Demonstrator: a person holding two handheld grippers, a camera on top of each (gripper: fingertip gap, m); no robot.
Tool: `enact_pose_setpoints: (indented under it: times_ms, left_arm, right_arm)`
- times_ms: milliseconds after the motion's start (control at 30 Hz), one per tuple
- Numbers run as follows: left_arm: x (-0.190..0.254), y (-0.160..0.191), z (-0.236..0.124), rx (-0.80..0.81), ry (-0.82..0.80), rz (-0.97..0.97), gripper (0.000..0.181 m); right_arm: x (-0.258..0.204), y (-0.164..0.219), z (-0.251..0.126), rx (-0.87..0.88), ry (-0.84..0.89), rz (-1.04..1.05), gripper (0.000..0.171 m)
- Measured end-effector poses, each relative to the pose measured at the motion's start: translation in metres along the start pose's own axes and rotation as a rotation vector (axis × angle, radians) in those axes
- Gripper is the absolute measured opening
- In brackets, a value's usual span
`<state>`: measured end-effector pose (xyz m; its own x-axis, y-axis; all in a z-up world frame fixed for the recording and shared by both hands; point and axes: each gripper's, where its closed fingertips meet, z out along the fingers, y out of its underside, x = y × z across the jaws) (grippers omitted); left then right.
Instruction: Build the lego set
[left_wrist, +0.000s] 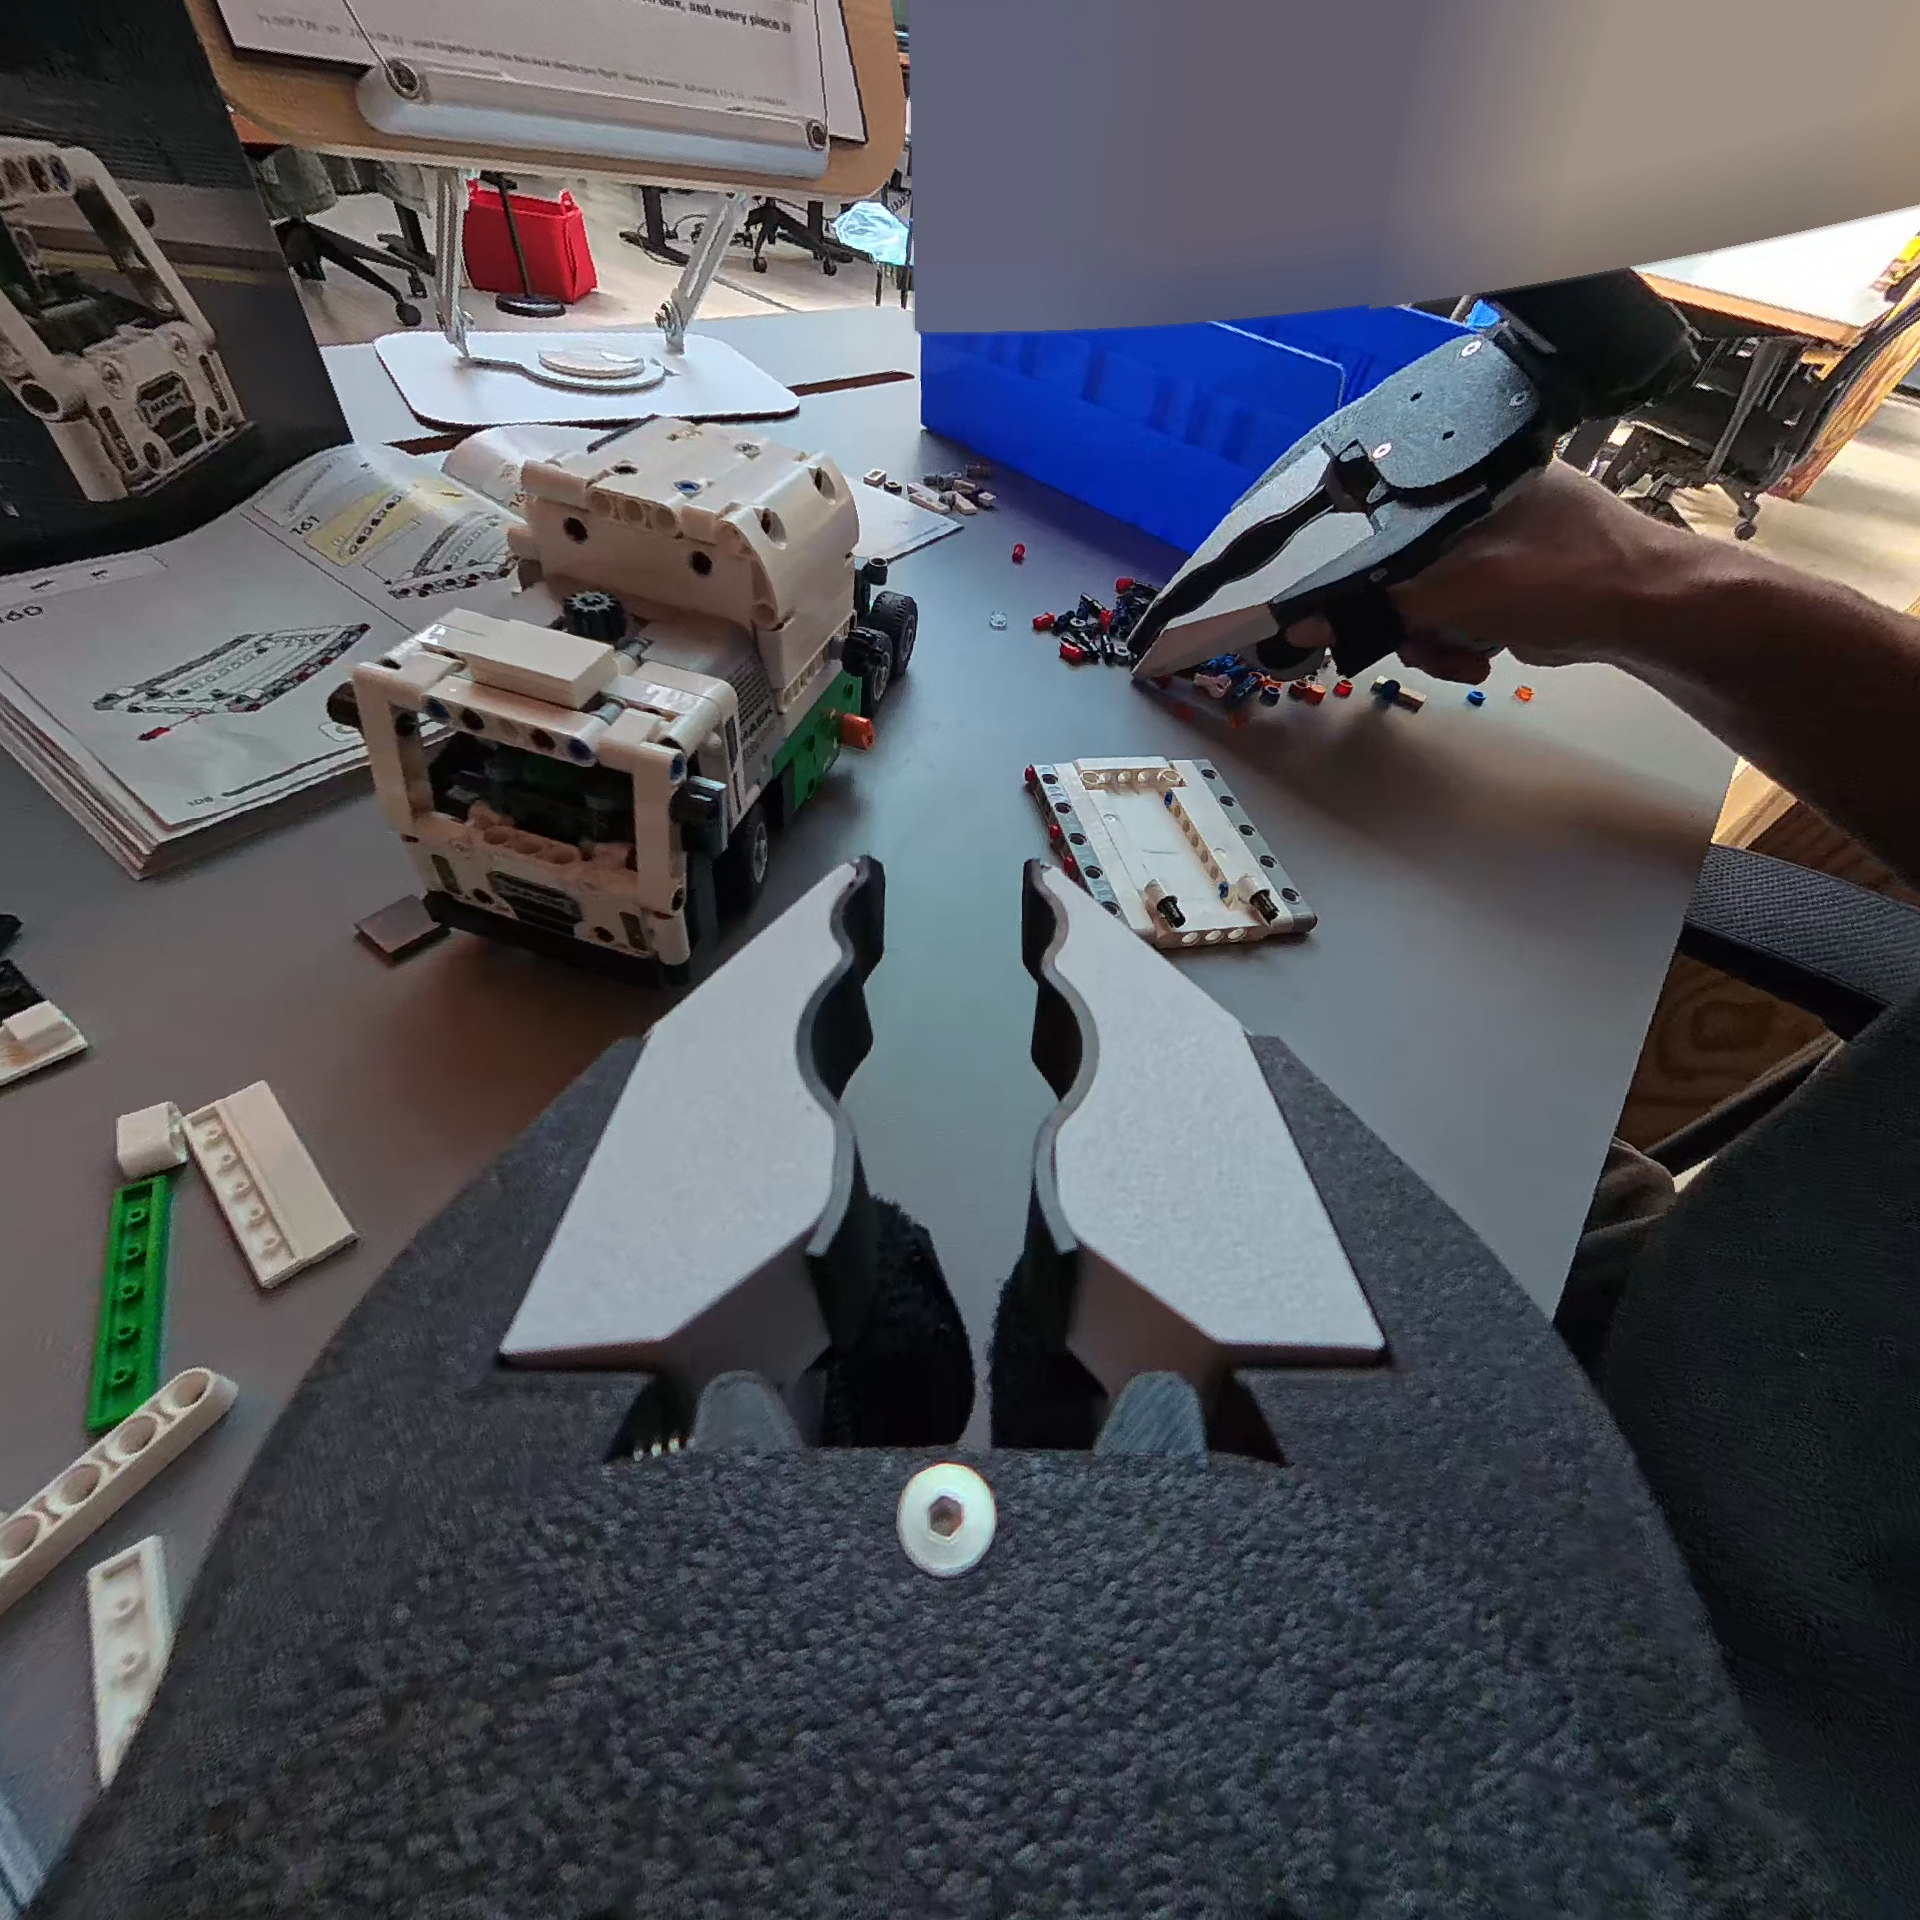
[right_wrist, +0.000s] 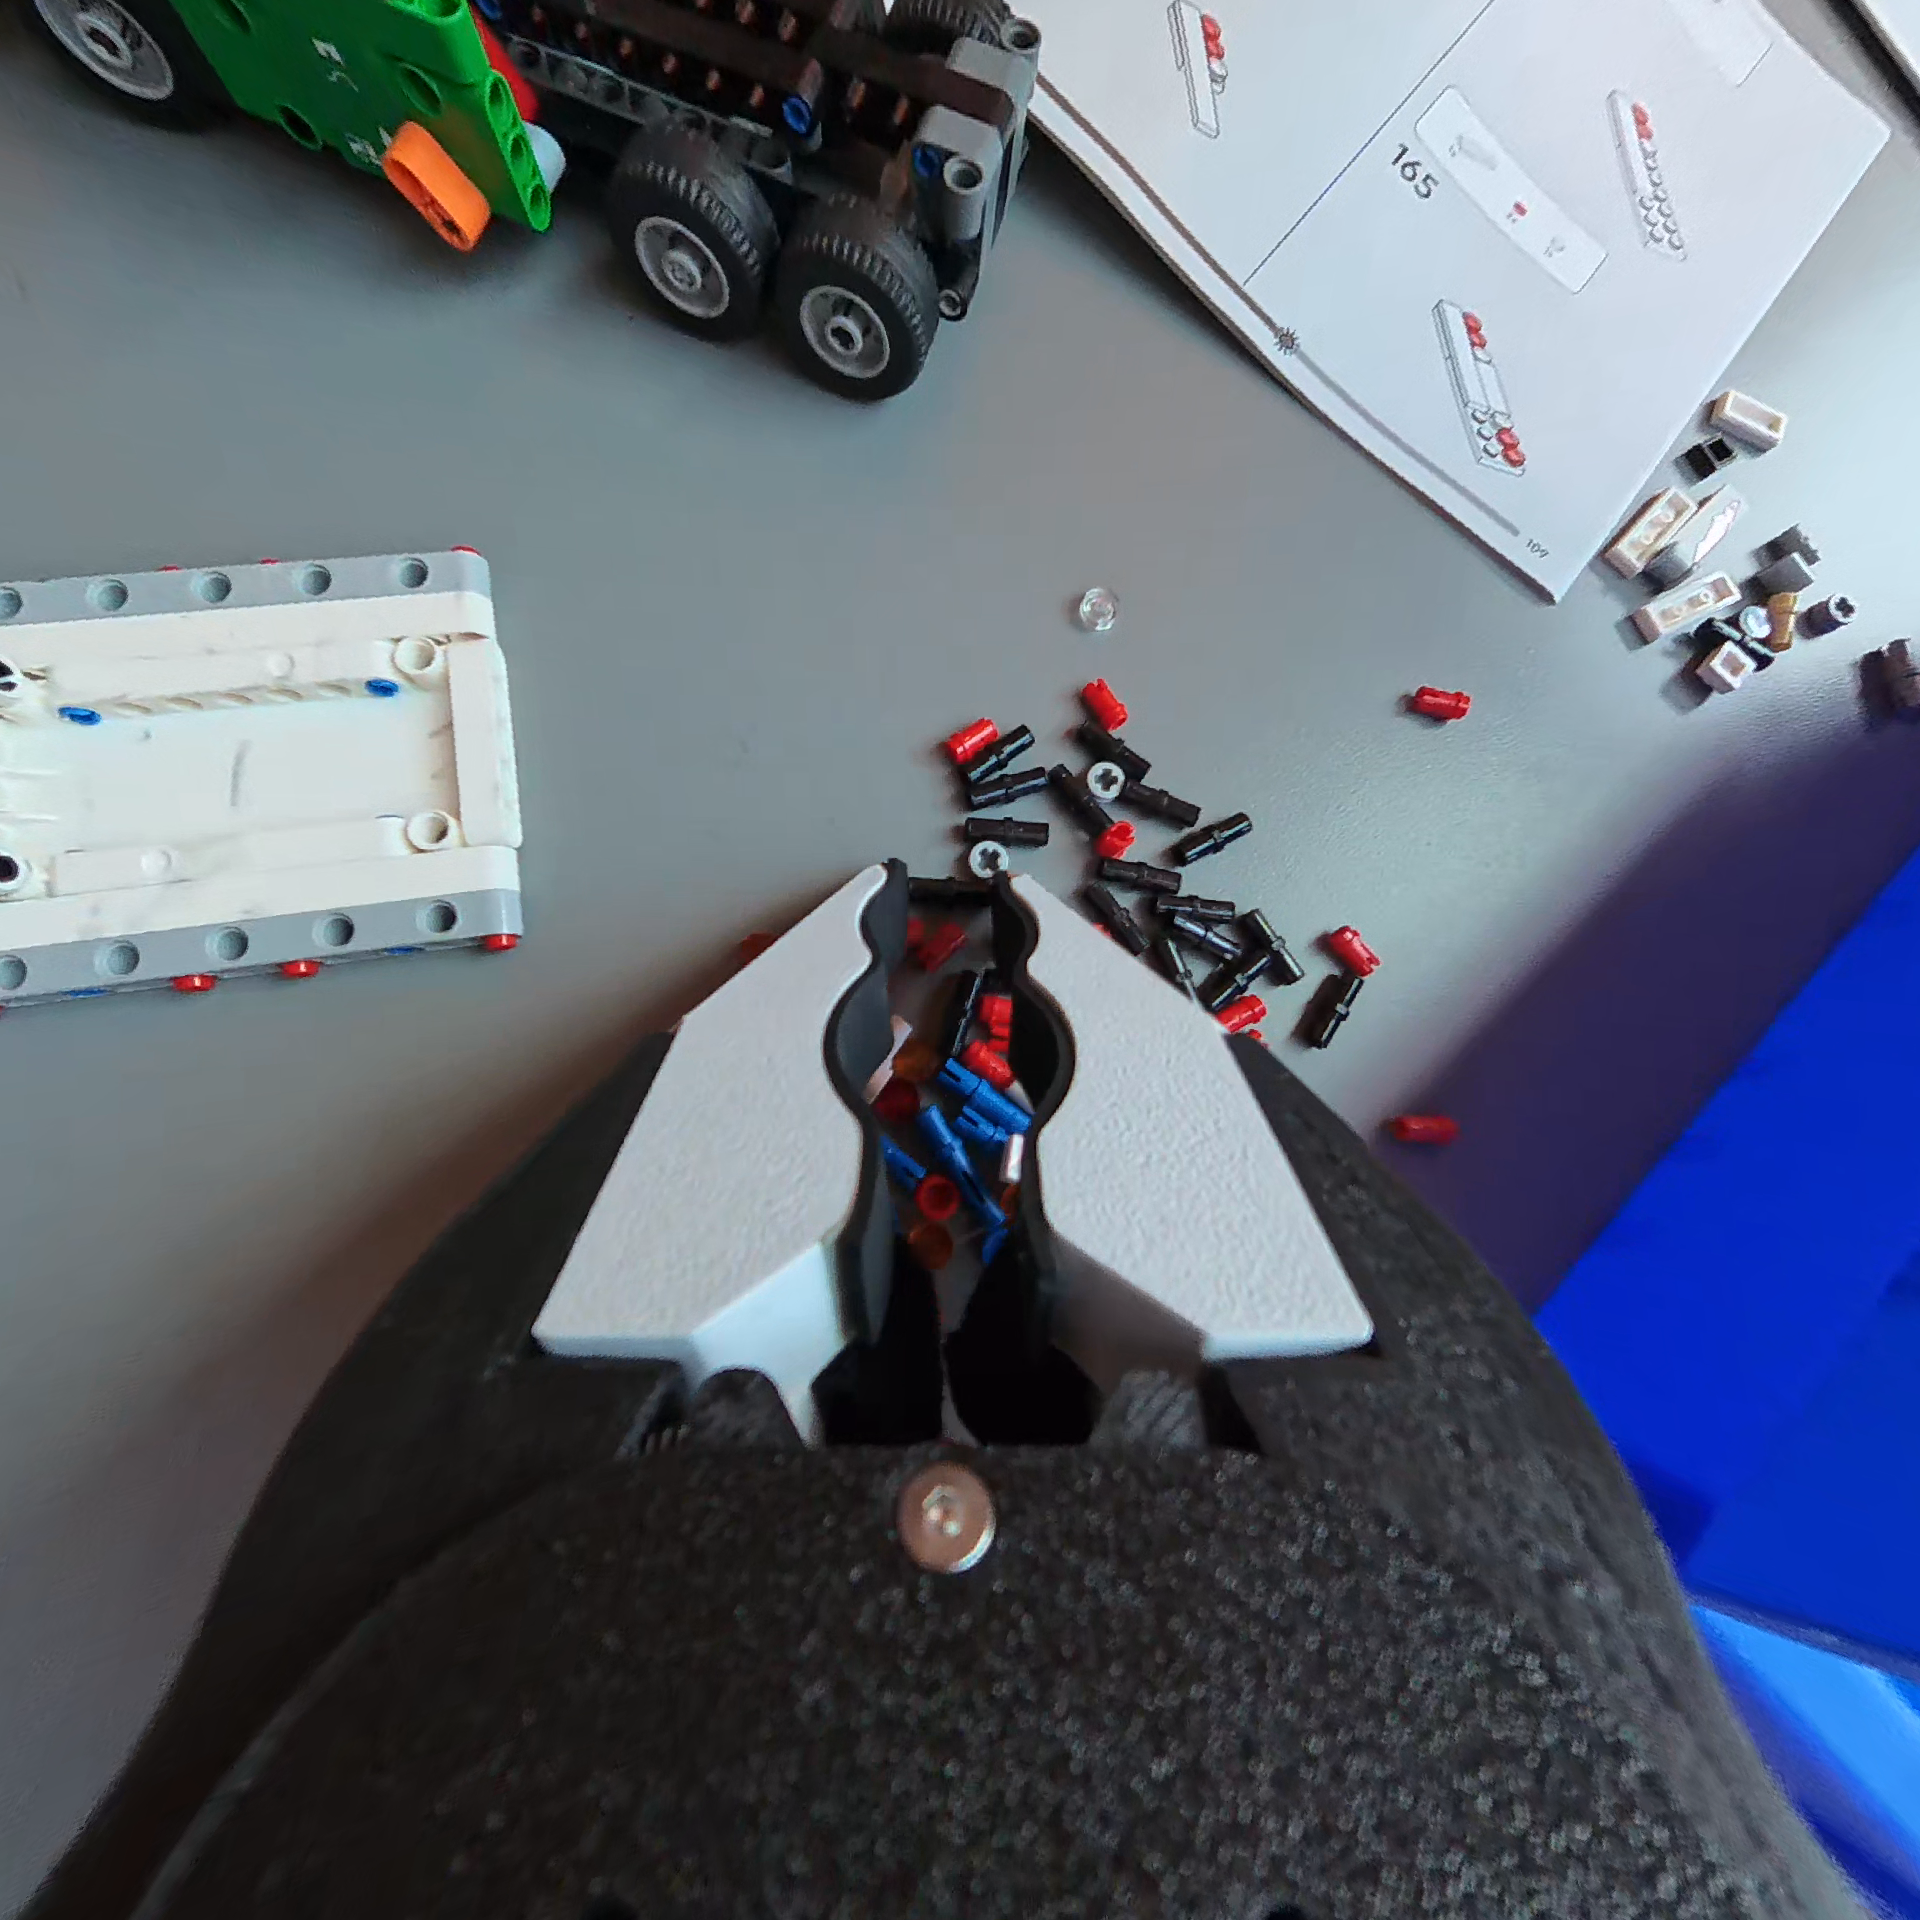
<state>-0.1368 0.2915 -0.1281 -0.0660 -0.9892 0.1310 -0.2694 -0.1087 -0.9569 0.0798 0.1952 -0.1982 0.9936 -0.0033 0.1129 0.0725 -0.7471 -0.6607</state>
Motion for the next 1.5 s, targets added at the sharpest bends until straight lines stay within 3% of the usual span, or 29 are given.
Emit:
enact_pose_setpoints:
  times_ms: [167, 300, 400, 533, 633, 733, 833, 1000, 1133, 1333, 1500]
  left_arm:
    - [0.000, 0.000, 0.001, -0.004, -0.007, 0.008, 0.024]
    - [0.000, 0.001, 0.001, -0.004, -0.016, 0.023, 0.024]
    - [0.000, 0.001, 0.002, -0.010, -0.019, 0.026, 0.024]
    - [0.000, 0.002, 0.003, -0.021, -0.040, 0.046, 0.024]
    - [-0.002, 0.009, 0.010, -0.081, -0.071, 0.055, 0.026]
    - [0.027, 0.015, 0.032, -0.147, 0.043, -0.014, 0.036]
    - [0.036, 0.028, 0.055, -0.261, 0.051, -0.050, 0.041]
    - [0.041, 0.030, 0.082, -0.328, 0.124, -0.130, 0.039]
    - [0.047, 0.043, 0.103, -0.448, 0.142, -0.079, 0.037]
    - [0.040, 0.050, 0.104, -0.508, 0.119, 0.013, 0.024]
    - [0.021, 0.055, 0.080, -0.554, 0.120, 0.091, 0.024]
  right_arm:
    - [-0.008, -0.017, -0.017, 0.095, 0.015, -0.063, 0.014]
    - [-0.081, -0.020, -0.052, 0.185, -0.275, -0.172, 0.014]
    - [-0.122, -0.006, -0.060, 0.182, -0.367, -0.171, 0.014]
    - [-0.144, 0.019, -0.041, 0.085, -0.307, -0.230, 0.015]
    - [-0.148, 0.018, -0.038, 0.097, -0.291, -0.215, 0.014]
    - [-0.149, 0.015, -0.034, 0.104, -0.282, -0.205, 0.015]
    - [-0.146, 0.012, -0.035, 0.117, -0.270, -0.201, 0.028]
    - [-0.145, 0.011, -0.060, 0.238, -0.285, -0.145, 0.026]
    - [-0.133, 0.020, -0.082, 0.258, -0.276, -0.176, 0.025]
    - [-0.049, 0.041, -0.124, 0.271, -0.087, -0.091, 0.021]
    - [0.003, 0.074, -0.126, 0.217, 0.027, 0.002, 0.021]
